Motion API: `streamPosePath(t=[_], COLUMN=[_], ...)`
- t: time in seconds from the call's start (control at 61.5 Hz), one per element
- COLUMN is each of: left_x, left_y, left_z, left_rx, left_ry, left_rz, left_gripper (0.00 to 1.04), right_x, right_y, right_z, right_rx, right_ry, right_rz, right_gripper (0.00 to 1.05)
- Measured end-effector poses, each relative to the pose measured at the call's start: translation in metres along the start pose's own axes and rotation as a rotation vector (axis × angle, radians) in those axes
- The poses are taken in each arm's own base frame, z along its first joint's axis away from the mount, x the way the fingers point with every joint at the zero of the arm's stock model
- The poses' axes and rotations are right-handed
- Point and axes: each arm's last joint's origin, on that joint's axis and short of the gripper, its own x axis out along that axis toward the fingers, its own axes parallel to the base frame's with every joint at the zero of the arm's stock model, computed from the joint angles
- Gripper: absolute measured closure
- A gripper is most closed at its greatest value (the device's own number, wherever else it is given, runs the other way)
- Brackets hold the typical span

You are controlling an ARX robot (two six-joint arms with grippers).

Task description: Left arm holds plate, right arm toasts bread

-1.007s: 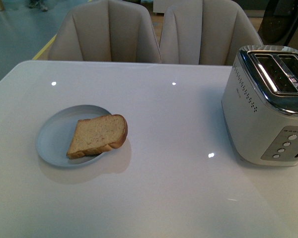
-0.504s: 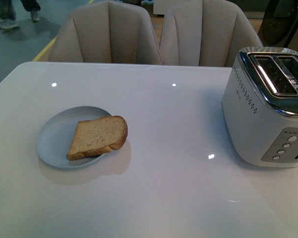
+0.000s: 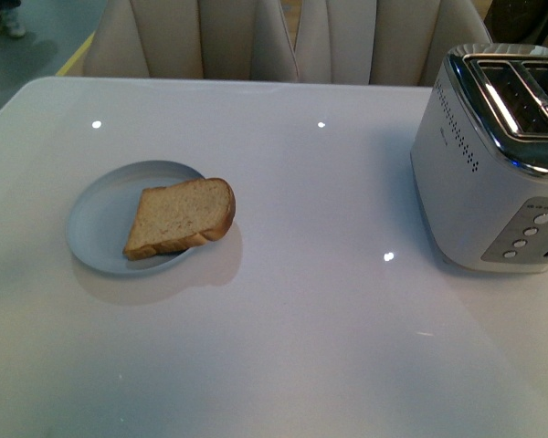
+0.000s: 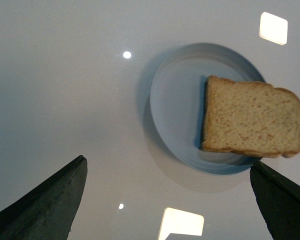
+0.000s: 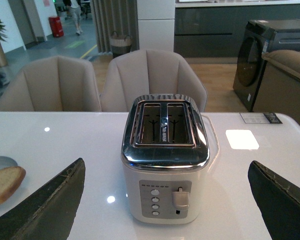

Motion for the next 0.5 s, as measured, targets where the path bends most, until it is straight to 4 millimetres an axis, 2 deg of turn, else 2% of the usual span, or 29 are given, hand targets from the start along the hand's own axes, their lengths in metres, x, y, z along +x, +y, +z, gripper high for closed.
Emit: streamPosePath(t=[0.146, 0.26, 0.504], left_x=[0.032, 0.049, 0.08], left_y=[0.011, 0.014, 0.006], left_z=[-0.009, -0.014, -0.013], left_rx=[-0.009, -0.013, 0.018], left_ry=[0.073, 0.106, 0.136], left_rz=[0.039, 0.045, 0.015], left_gripper=[0.07, 0.07, 0.07], right_x=[0.0, 0.0, 0.0], right_y=[0.0, 0.0, 0.0], right_z=[0.0, 0.0, 0.0], right_rx=[0.0, 0.0, 0.0], right_ry=[0.0, 0.0, 0.0], right_rz=[0.0, 0.0, 0.0], right_gripper=[0.09, 0.09, 0.09])
